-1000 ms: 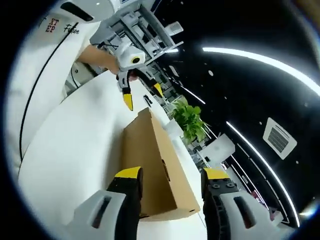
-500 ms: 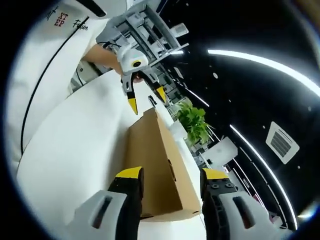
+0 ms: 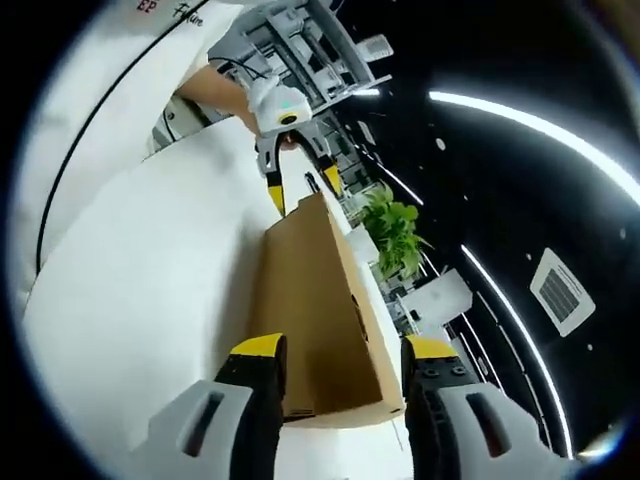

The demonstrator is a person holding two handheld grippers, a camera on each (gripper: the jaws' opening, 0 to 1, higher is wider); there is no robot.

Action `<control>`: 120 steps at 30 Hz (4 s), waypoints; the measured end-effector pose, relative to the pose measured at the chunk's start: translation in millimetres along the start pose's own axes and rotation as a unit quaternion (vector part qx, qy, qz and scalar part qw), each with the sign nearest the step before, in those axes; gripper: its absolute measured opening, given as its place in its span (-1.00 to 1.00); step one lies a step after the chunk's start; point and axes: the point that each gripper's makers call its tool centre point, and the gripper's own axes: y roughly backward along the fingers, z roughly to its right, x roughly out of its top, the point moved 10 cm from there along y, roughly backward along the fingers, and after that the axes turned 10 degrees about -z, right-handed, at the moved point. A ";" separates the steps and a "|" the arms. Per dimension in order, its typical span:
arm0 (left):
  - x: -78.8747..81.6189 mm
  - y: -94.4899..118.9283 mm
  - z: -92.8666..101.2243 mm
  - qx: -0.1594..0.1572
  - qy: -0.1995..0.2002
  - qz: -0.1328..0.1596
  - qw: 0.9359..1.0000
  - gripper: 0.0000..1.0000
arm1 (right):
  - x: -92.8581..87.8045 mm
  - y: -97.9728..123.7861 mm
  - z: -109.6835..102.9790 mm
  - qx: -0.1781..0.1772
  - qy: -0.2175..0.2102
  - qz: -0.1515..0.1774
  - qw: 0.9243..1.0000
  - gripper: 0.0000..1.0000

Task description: Operate the shoe box by opening the lid, removing the specified soft item, and placing it in the target area until the item is outside and the box remains undamaged.

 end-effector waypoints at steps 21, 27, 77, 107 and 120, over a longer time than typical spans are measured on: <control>0.0 -4.4 3.7 0.008 -0.007 -0.004 1.000 0.07 | -4.4 -7.2 -5.4 -0.020 0.085 -0.050 0.995 -0.29; 1.5 -4.7 3.4 0.005 -0.008 0.001 1.000 -0.01 | -2.6 -1.3 -2.7 -0.033 0.076 -0.044 0.996 -0.39; -0.3 -2.4 13.6 -0.022 0.044 0.015 0.999 -0.39 | -7.8 -1.1 -17.4 -0.005 -0.012 -0.060 0.998 -0.42; -3.6 18.6 -26.6 -0.103 0.493 0.143 0.852 -0.29 | 3.1 18.2 13.7 -0.015 -0.457 0.064 0.887 -0.42; -8.8 15.9 -30.0 -0.092 0.543 0.138 0.823 0.42 | 1.7 15.8 23.7 -0.101 -0.484 0.077 0.866 0.29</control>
